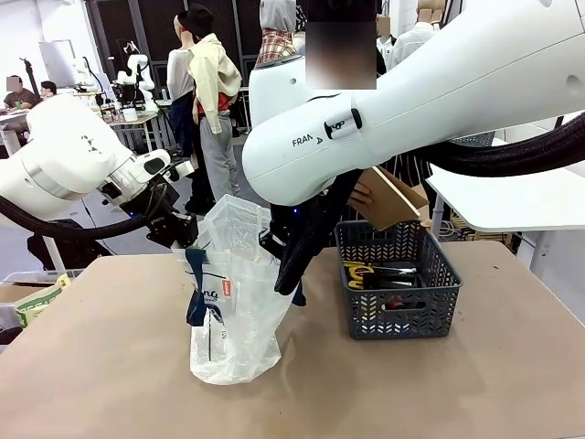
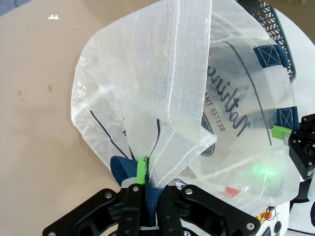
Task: Transfer purchased items from the store into the shopping bag.
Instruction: Move the Reusable shopping bag to the right side of the table.
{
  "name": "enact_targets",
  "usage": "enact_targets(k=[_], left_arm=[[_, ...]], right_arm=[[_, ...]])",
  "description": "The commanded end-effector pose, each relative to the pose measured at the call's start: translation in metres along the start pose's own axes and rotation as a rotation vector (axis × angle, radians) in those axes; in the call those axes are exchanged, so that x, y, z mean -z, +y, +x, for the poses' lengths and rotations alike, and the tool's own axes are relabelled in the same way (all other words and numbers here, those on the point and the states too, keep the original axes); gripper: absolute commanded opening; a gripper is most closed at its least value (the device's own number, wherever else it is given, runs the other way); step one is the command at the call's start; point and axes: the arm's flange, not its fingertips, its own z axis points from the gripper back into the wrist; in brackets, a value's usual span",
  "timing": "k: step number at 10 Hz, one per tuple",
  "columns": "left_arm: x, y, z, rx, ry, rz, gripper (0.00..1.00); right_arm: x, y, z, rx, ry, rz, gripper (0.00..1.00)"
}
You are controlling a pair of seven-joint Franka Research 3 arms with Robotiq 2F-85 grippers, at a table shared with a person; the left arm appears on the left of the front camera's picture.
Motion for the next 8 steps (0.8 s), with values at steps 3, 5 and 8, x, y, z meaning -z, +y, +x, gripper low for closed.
enact_targets(k=[3,5,8], left_arm=[[-0.0013,0.0002,-0.0018,-0.003,-0.005,-0.001,0.00],[-0.0013,0.0002,-0.0018,-0.003,-0.005,-0.001,0.00],[-0.0013,0.0002,-0.0018,-0.003,-0.005,-0.001,0.00]], right_arm=[[0.0012,-0.0005,-0.0017,-0.001,-0.001,0.000,0.00],[0.0012,-0.0005,-0.0017,-0.001,-0.001,0.000,0.00],[0.0012,-0.0005,-0.0017,-0.001,-0.001,0.000,0.00]])
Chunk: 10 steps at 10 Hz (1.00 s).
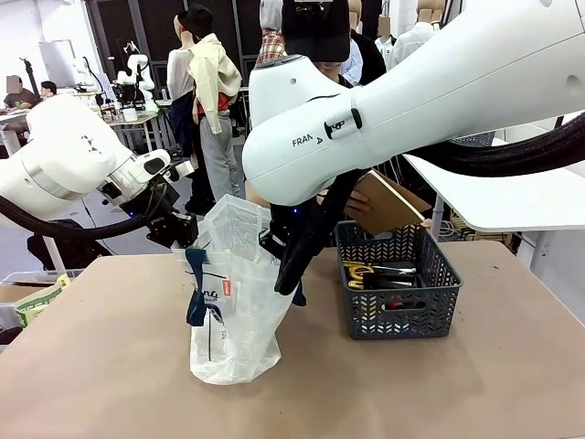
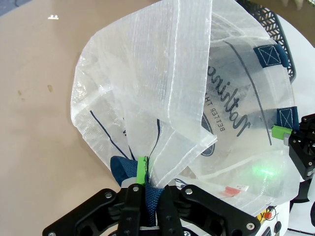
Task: Transfer purchased items from the store into the shopping bag.
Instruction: Move the Reusable shopping bag to the right side of the table.
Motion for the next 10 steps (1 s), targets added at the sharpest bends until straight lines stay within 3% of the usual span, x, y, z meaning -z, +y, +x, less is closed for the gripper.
enact_targets(k=[1,10], left_arm=[[-0.0013,0.0002,-0.0018,-0.003,-0.005,-0.001,0.00],[-0.0013,0.0002,-0.0018,-0.003,-0.005,-0.001,0.00]], right_arm=[[0.0012,-0.0005,-0.0017,-0.001,-0.001,0.000,0.00],[0.0012,-0.0005,-0.0017,-0.001,-0.001,0.000,0.00]])
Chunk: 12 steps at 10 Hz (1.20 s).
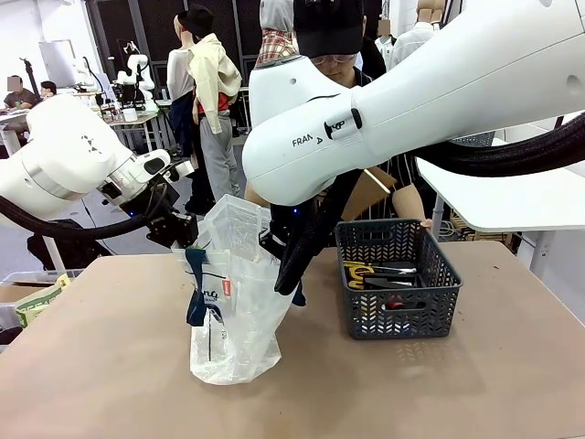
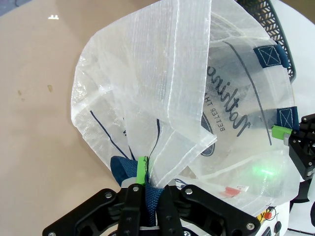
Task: Transfer purchased items from the store into the shopping bag.
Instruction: Move the Reusable shopping bag to the right side of the table.
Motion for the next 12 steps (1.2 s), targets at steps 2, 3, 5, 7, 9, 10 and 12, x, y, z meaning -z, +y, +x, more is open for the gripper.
enact_targets(k=[2,3,5,7,9,10,12], left_arm=[[-0.0013,0.0002,-0.0018,-0.003,-0.005,-0.001,0.00],[-0.0013,0.0002,-0.0018,-0.003,-0.005,-0.001,0.00],[-0.0013,0.0002,-0.0018,-0.003,-0.005,-0.001,0.00],[-0.0013,0.0002,-0.0018,-0.003,-0.005,-0.001,0.00],[-0.0013,0.0002,-0.0018,-0.003,-0.005,-0.001,0.00],[-0.0013,0.0002,-0.0018,-0.003,-0.005,-0.001,0.00],[-0.0013,0.0002,-0.0018,-0.003,-0.005,-0.001,0.00]], right_arm=[[0.0012,-0.0005,-0.0017,-0.001,-0.001,0.000,0.00],[0.0012,-0.0005,-0.0017,-0.001,-0.001,0.000,0.00],[0.0012,-0.0005,-0.0017,-0.001,-0.001,0.000,0.00],[0.0012,-0.0005,-0.0017,-0.001,-0.001,0.000,0.00],[0.0012,-0.0005,-0.0017,-0.001,-0.001,0.000,0.00],[0.0012,-0.0005,-0.0017,-0.001,-0.001,0.000,0.00],[0.0012,-0.0005,-0.0017,-0.001,-0.001,0.000,0.00]])
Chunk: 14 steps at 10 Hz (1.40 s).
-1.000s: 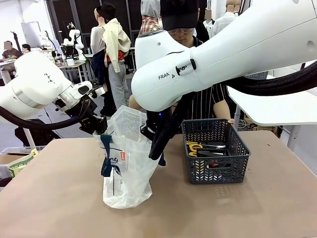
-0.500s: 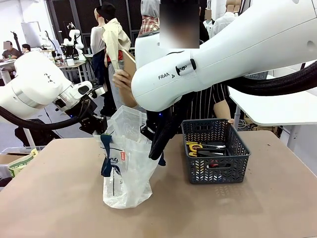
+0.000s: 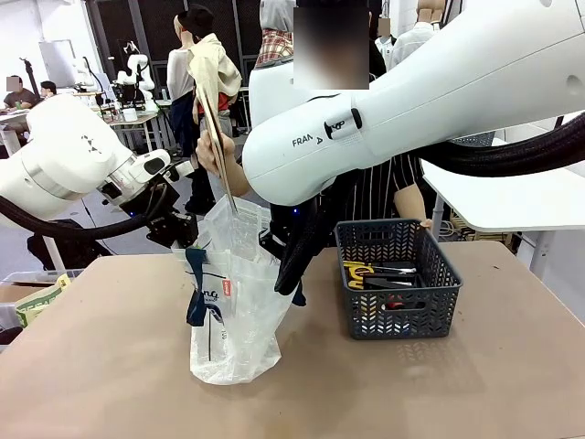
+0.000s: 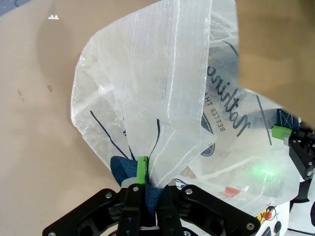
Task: Transfer purchased items from the store into the shopping bag.
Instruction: Move the Reusable shopping bag to the right side of the table.
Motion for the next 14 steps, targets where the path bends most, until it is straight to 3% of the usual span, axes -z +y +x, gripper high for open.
enact_targets(k=[1,14], left_arm=[[-0.0013,0.0002,-0.0018,-0.003,-0.005,-0.001,0.00],[-0.0013,0.0002,-0.0018,-0.003,-0.005,-0.001,0.00]], right_arm=[[0.0013,-0.0005,-0.0017,-0.001,-0.001,0.000,0.00],[0.0013,-0.0005,-0.0017,-0.001,-0.001,0.000,0.00]])
